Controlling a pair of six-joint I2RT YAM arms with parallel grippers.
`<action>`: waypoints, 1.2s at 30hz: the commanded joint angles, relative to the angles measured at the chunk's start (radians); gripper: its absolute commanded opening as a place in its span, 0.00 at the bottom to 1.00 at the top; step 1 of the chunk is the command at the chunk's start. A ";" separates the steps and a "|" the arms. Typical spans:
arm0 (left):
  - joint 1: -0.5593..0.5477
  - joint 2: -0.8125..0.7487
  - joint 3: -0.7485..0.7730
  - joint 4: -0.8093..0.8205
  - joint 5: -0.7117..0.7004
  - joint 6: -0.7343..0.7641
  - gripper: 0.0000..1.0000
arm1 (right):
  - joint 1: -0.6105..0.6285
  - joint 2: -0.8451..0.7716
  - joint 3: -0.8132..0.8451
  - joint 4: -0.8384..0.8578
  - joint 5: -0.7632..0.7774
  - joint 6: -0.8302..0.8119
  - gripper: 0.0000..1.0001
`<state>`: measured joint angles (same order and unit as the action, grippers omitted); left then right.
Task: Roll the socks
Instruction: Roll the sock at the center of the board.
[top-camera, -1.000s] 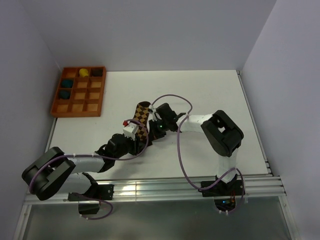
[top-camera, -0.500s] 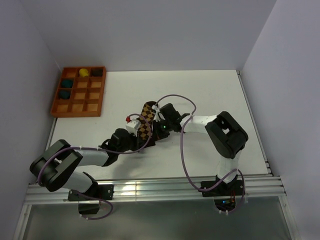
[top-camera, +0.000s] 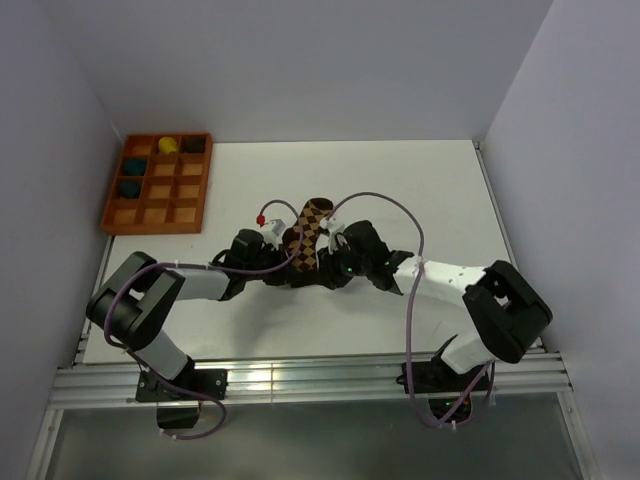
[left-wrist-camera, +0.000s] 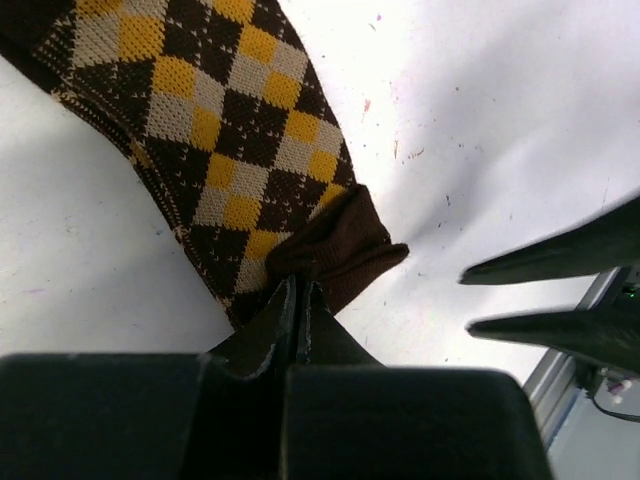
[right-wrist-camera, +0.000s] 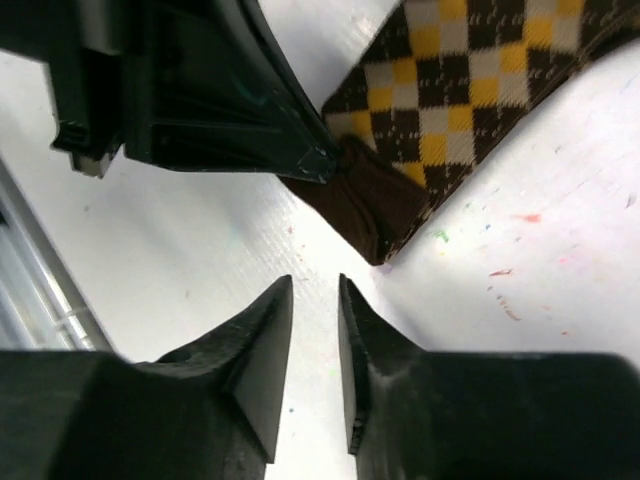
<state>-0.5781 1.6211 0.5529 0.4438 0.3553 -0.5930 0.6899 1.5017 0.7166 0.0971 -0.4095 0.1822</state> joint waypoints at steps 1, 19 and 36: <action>0.009 0.026 0.016 -0.214 0.019 -0.021 0.00 | 0.051 -0.075 -0.042 0.108 0.135 -0.116 0.33; 0.069 -0.043 0.010 -0.366 0.093 -0.079 0.00 | 0.339 -0.005 -0.051 0.202 0.501 -0.409 0.41; 0.087 -0.015 0.031 -0.395 0.120 -0.077 0.00 | 0.405 0.092 0.029 0.162 0.575 -0.520 0.49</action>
<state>-0.4923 1.5749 0.5934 0.1562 0.4942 -0.6785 1.0798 1.5646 0.7036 0.2516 0.1345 -0.3008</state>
